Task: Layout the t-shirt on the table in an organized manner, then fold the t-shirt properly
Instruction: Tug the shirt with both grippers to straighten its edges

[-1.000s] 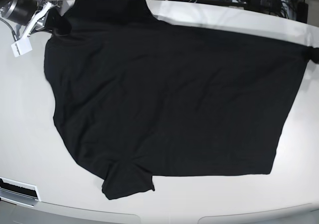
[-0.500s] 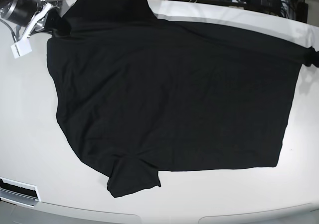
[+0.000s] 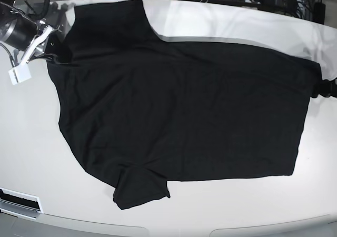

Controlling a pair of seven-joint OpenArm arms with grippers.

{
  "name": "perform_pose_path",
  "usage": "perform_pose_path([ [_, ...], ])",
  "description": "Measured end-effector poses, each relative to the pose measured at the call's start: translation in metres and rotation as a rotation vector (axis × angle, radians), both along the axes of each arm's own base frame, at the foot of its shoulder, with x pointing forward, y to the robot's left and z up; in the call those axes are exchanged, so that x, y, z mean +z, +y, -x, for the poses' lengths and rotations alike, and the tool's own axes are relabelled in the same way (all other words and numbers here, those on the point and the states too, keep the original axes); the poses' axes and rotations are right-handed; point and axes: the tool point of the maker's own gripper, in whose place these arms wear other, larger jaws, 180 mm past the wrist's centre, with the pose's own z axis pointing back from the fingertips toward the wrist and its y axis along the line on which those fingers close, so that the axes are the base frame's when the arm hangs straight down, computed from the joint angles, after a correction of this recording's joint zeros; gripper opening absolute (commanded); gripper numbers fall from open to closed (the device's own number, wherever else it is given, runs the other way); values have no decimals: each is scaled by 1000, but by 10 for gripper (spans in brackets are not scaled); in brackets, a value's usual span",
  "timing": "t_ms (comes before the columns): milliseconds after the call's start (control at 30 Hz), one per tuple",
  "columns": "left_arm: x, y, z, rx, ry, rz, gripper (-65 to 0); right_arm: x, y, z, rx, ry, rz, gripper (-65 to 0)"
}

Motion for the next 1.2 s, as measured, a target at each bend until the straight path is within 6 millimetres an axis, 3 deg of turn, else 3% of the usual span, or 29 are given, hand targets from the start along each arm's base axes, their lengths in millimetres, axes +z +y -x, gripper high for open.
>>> perform_pose_path([
  [200,-5,0,0,-3,-2,-17,-650,-22,2,-19,25,-1,120,-650],
  [433,-8,9,-3,-5,-17,-79,-650,-14,-2,-35,34,-41,142,-650],
  [1200,-9,21,-12,-2,-74,-151,-650,-6,-7,-50,7,-106,161,-650],
])
